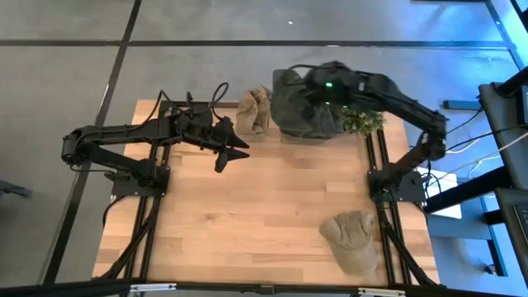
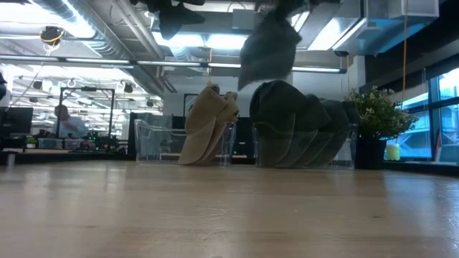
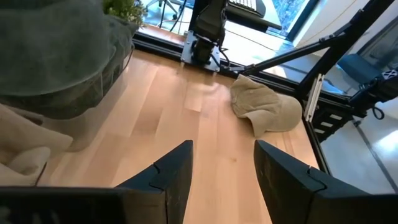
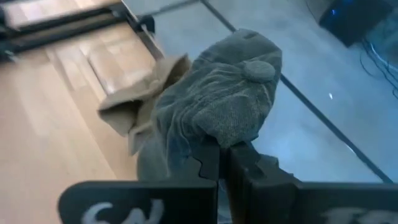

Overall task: Pick & Place hat
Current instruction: Put the black cap into the right transparent bin

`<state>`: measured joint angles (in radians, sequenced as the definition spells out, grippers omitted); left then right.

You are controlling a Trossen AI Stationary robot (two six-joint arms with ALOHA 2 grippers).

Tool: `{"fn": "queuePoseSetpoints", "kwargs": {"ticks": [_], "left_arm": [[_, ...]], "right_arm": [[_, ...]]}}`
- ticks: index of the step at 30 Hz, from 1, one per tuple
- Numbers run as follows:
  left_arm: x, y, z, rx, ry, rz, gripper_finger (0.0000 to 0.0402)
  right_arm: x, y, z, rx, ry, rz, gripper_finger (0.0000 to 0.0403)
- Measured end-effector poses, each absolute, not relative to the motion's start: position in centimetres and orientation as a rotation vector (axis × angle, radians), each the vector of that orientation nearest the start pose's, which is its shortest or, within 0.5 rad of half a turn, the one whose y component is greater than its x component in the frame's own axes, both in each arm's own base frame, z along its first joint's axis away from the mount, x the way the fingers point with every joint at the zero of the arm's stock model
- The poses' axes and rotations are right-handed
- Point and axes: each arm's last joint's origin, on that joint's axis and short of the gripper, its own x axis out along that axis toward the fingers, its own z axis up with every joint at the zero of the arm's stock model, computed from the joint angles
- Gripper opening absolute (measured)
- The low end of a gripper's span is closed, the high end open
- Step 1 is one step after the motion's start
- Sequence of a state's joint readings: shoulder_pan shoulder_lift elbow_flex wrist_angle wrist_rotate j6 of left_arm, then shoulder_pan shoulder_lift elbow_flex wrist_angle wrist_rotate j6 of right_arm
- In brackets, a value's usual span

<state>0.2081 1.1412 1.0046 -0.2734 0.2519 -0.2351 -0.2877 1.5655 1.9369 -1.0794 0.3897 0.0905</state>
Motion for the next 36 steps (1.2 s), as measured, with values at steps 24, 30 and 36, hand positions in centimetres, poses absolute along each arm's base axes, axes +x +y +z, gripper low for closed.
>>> {"fn": "queuePoseSetpoints", "kwargs": {"ticks": [24, 30, 36], "left_arm": [[24.4, 4.4, 32.9, -0.321, 0.426, 0.005, 0.0166], [24.4, 4.3, 32.9, -0.319, 0.427, -0.001, 0.0163], [24.5, 3.6, 32.9, -0.31, 0.433, -0.028, 0.0166]], "right_arm": [[29.5, -13.3, 41.1, 0.17, 0.854, -0.968, 0.0009], [31.3, -14.0, 39.4, 0.183, 0.887, -0.956, 0.0009], [33.1, -14.8, 37.2, 0.18, 0.942, -0.969, 0.0008]]}}
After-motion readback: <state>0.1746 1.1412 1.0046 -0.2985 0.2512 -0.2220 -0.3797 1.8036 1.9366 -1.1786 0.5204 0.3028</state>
